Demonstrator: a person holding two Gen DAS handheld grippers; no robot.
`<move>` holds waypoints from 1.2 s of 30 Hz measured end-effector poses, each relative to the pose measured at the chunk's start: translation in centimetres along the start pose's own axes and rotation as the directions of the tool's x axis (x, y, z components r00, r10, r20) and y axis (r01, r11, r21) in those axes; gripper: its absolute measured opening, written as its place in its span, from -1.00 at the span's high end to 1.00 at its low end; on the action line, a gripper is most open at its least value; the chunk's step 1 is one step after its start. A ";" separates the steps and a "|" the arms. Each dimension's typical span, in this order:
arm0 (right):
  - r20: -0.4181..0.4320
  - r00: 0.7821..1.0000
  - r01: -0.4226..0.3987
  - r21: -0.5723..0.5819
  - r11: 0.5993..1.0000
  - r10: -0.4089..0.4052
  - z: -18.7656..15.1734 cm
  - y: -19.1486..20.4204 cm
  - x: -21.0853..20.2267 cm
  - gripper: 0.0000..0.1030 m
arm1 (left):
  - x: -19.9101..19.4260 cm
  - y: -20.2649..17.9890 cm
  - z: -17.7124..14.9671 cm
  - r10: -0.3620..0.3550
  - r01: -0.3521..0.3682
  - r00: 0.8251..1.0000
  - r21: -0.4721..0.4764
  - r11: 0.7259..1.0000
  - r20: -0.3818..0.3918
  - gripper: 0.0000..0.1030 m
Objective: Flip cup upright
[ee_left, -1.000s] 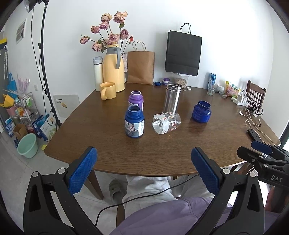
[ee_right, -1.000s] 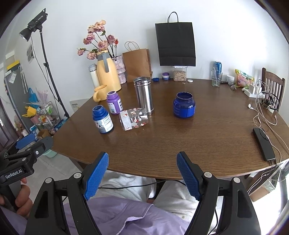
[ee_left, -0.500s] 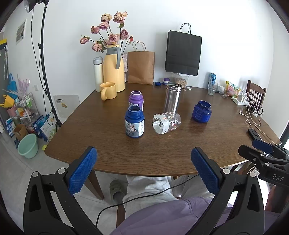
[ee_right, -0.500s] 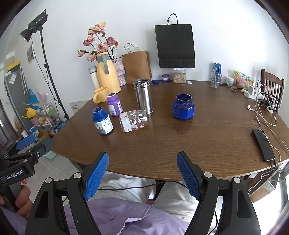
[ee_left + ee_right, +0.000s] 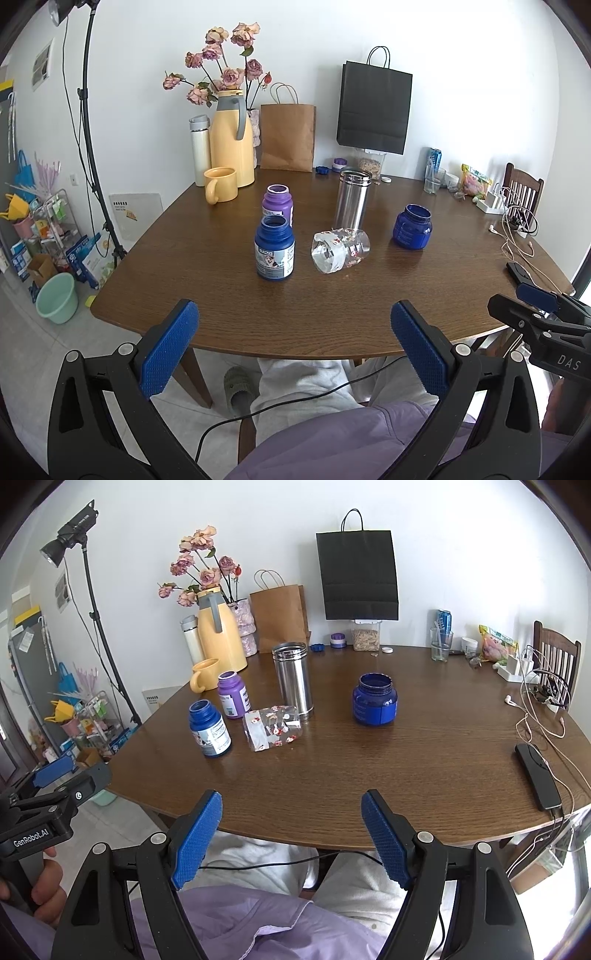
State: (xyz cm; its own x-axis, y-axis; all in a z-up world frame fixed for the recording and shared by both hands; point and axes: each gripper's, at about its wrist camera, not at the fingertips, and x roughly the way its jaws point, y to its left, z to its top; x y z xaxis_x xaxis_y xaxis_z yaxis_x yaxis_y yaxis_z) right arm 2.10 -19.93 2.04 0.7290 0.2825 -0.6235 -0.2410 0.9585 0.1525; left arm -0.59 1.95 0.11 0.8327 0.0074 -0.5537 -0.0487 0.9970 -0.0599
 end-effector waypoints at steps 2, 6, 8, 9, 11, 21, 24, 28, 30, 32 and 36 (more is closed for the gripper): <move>0.002 1.000 0.000 -0.002 1.000 0.000 -0.1 0.1 -0.1 -0.58 | 0.0 0.0 0.0 0.000 0.000 1.000 0.001 1.000 0.000 -1.00; 0.006 1.000 0.001 -0.002 1.000 -0.001 0.0 0.0 0.0 -0.58 | 0.0 0.1 0.0 -0.001 0.001 1.000 0.001 1.000 -0.001 -1.00; 0.006 1.000 0.000 -0.001 1.000 0.000 0.0 0.0 0.0 -0.58 | 0.0 0.0 0.0 0.000 0.000 1.000 0.001 1.000 -0.001 -1.00; 0.007 1.000 0.001 -0.001 1.000 -0.001 0.0 0.0 -0.1 -0.58 | 0.0 0.0 0.0 0.000 0.000 1.000 0.001 1.000 -0.001 -1.00; 0.007 1.000 0.002 -0.002 1.000 -0.002 0.0 0.0 -0.1 -0.58 | 0.1 0.1 0.0 -0.001 0.001 1.000 0.001 1.000 -0.001 -1.00; 0.008 1.000 0.003 -0.001 1.000 -0.003 0.0 0.0 0.0 -0.58 | 0.0 0.2 0.1 0.000 0.000 1.000 0.003 1.000 -0.004 -1.00; 0.010 1.000 0.003 -0.001 1.000 -0.003 0.1 -0.1 -0.1 -0.58 | 0.0 0.2 0.1 0.001 -0.001 1.000 0.003 1.000 -0.003 -1.00; 0.009 1.000 0.003 0.000 1.000 -0.003 0.0 -0.1 -0.1 -0.58 | 0.1 0.3 0.1 0.000 0.000 1.000 0.003 1.000 -0.004 -1.00; 0.008 1.000 0.003 0.000 1.000 -0.003 0.0 -0.1 -0.1 -0.58 | 0.1 0.3 0.1 0.000 0.000 1.000 0.004 1.000 -0.004 -1.00; 0.010 1.000 0.003 -0.002 1.000 -0.003 0.0 -0.1 -0.1 -0.58 | 0.1 0.3 0.1 0.000 0.000 1.000 0.005 1.000 -0.004 -1.00; 0.009 1.000 0.003 -0.001 1.000 -0.003 0.0 -0.1 -0.1 -0.58 | 0.1 0.6 0.2 0.000 0.000 1.000 0.006 1.000 -0.011 -1.00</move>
State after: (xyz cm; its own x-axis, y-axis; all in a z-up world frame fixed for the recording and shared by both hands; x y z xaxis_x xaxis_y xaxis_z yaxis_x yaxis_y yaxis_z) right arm 2.10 -20.06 2.08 0.7358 0.2797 -0.6167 -0.2394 0.9593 0.1494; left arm -0.41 2.54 0.22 0.8265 0.0066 -0.5629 -0.0455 0.9974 -0.0552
